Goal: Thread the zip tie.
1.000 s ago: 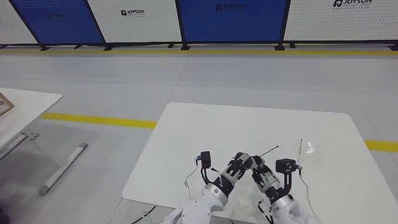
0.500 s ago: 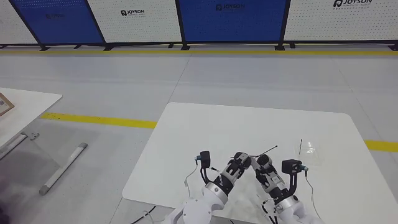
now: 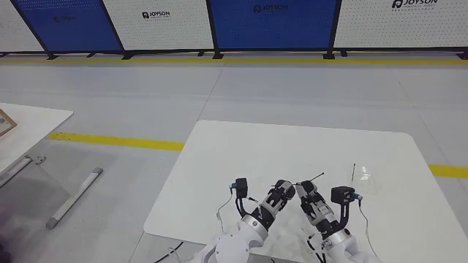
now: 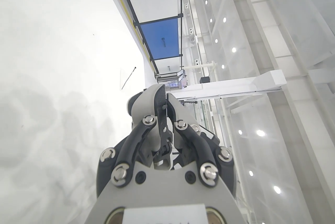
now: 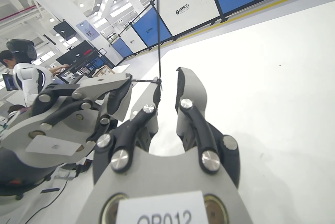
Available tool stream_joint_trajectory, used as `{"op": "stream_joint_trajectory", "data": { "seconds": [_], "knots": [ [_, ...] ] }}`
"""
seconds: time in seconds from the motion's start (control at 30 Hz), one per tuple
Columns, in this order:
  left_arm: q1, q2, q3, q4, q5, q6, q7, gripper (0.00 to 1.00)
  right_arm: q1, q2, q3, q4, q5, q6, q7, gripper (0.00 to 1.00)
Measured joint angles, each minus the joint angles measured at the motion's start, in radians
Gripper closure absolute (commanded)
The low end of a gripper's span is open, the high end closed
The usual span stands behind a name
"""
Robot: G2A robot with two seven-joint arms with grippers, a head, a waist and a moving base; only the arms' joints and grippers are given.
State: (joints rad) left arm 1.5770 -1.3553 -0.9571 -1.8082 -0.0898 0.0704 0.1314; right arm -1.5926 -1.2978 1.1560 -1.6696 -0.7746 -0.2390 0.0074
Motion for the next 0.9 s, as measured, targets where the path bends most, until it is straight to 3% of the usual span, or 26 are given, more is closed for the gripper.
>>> {"op": "stream_joint_trajectory", "data": {
  "seconds": [0.37,0.9],
  "knots": [
    [-0.003,-0.001,0.005,0.001,0.003,0.004,0.004,1.0,0.0,0.001,-0.004,0.001,-0.018,0.006,0.003,1.0],
    [0.004,-0.001,0.003,-0.01,-0.009,-0.024,0.003,1.0,0.009,0.001,-0.016,0.018,-0.027,-0.005,0.008,1.0]
  ]
}}
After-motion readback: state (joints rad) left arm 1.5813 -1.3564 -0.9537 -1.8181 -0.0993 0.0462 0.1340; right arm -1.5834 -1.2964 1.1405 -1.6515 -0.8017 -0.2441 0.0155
